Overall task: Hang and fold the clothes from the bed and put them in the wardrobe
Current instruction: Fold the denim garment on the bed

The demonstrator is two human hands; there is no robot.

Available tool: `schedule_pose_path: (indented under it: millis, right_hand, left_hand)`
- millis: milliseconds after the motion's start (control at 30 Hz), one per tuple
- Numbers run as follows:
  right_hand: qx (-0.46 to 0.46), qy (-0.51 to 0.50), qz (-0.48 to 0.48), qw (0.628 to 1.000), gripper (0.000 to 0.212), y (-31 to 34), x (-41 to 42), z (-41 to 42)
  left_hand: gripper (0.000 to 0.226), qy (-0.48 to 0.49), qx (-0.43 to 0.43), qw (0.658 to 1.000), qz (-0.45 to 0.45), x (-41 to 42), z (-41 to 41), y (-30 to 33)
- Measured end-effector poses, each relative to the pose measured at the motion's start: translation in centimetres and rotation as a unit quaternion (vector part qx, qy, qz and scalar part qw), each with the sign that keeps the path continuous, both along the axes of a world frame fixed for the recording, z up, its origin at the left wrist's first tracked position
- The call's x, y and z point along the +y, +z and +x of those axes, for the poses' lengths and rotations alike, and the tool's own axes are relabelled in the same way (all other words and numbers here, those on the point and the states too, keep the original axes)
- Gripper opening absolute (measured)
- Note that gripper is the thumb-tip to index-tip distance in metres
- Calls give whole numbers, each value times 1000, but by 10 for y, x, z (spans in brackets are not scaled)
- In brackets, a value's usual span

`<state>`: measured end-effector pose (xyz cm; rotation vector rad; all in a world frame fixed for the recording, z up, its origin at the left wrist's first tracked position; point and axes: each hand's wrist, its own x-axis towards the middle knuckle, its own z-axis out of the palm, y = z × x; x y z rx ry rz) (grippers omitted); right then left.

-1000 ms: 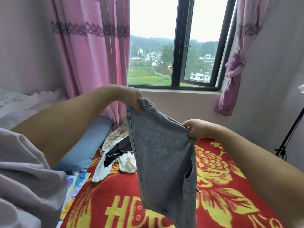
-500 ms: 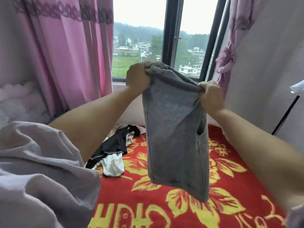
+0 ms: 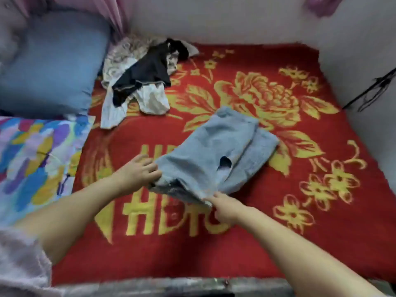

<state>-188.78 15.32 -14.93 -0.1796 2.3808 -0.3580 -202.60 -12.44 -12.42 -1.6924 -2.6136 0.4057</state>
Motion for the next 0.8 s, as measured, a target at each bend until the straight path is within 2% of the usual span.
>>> schedule_pose_path:
  millis: [33,67,100,133,200,267,333,400,433,500,533,567,600,667,700,733,767,800]
  right_hand:
    - [-107,29,-9,994,59,-33,-19,22]
    - [-184,43,-14,982,64,-61,-31,36]
    - [-223,43,-17,974,65,-82,-36,46]
    - [-234,23,-23,972,63,-97,-33,49]
    - [-217,-43,-35,974,53,-113,-8,45]
    - [-183,-130,-31,974,45,-123,33,33]
    - [-141,-239,-38,960,39,-130,82,13]
    - [-104,-346,-73,929,36,-134,127,-14]
    - [-83,-375,-83,919,36,-136,148,-31]
    - [-44,-405,-95,908,35,-141,190,-73]
    - [-25,-412,-103,905,35,-145,209,-97]
    - [-3,-416,-111,903,36,-150,227,-122]
    - [19,-422,-119,898,38,-154,244,-147]
    - [69,-430,-127,891,44,-163,272,-193]
    - [92,-431,-131,888,47,-163,281,-213]
    - [105,-432,-137,885,49,-169,290,-234]
    - [118,-435,-142,881,52,-171,295,-251]
    - [123,-440,-148,877,54,-174,298,-268]
  left_hand:
    - [38,45,-57,988,-133,-22,21,-40]
    - [46,85,-116,961,-234,-43,38,-74]
    - [52,116,-158,935,-297,-56,54,-102]
    - [57,130,-186,923,-311,-62,67,-124]
    - [54,135,-219,928,-271,-46,83,-150]
    - [42,135,-234,944,-191,-5,88,-162]
    - [32,161,-271,945,-86,50,89,-170]
    - [29,233,-335,913,26,108,87,-175]
    - [28,286,-370,880,86,138,85,-177]
    - [27,412,-424,784,190,193,73,-186]
    - [26,488,-449,714,226,218,66,-191]
    - [23,567,-471,622,263,240,58,-200]
    - [16,634,-490,513,309,259,50,-209]
    - [11,701,-501,287,419,289,37,-225]
    - [13,709,-496,196,460,297,30,-231]
    - [15,714,-486,127,488,303,26,-240]
    - [18,722,-474,87,497,306,24,-245]
    - [21,728,-467,64,498,308,24,-250]
